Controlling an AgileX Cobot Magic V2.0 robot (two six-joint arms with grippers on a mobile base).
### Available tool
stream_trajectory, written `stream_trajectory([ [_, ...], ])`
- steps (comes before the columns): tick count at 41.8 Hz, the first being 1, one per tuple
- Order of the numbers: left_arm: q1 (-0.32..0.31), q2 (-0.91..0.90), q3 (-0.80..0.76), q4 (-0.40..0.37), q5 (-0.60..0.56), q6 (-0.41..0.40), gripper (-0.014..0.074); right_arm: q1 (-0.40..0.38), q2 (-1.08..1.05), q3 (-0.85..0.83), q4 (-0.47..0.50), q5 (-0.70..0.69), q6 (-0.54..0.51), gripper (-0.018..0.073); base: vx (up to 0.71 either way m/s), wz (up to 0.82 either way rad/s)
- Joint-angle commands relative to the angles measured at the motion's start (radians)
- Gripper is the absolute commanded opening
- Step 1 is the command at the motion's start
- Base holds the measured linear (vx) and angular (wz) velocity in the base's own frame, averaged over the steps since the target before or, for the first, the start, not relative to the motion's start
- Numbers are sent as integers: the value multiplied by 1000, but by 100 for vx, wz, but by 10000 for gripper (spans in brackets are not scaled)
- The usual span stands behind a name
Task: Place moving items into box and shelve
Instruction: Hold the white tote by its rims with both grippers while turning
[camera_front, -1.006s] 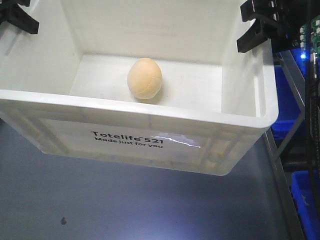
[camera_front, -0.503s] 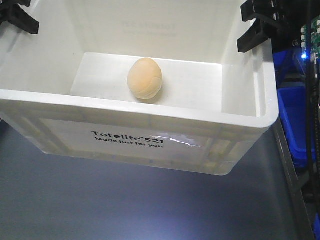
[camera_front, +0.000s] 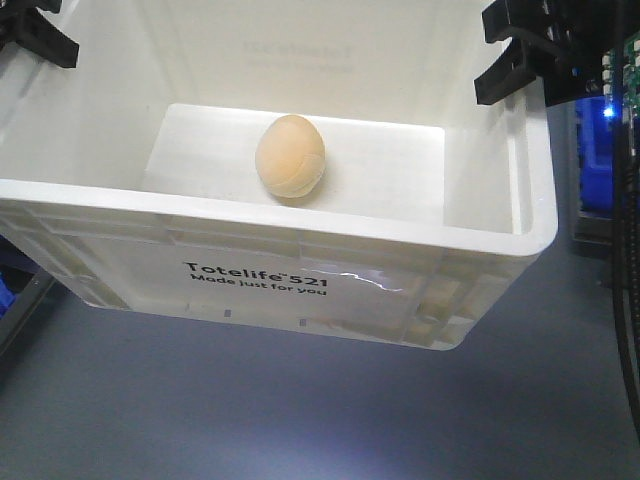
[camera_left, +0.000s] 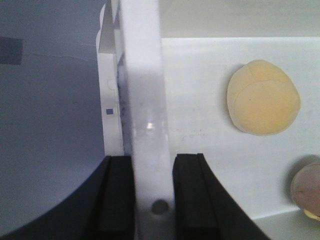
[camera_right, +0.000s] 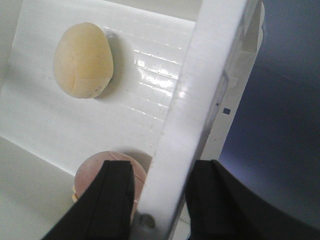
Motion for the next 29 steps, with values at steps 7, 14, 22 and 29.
stream_trajectory([
  [7, -22, -52, -46, -194, -52, -1, 0, 17, -46, -44, 206, -71, -40, 0, 31, 54],
  [14, -22, -52, -46, -194, -52, -1, 0, 17, -46, -44, 206, -71, -40, 0, 29, 56],
  [22, -22, -52, -46, -194, -52, -1, 0, 17, -46, -44, 206, -71, -40, 0, 24, 52],
  [29, -22, -52, -46, -194, -52, -1, 0, 17, -46, -44, 206, -71, -40, 0, 20, 49],
])
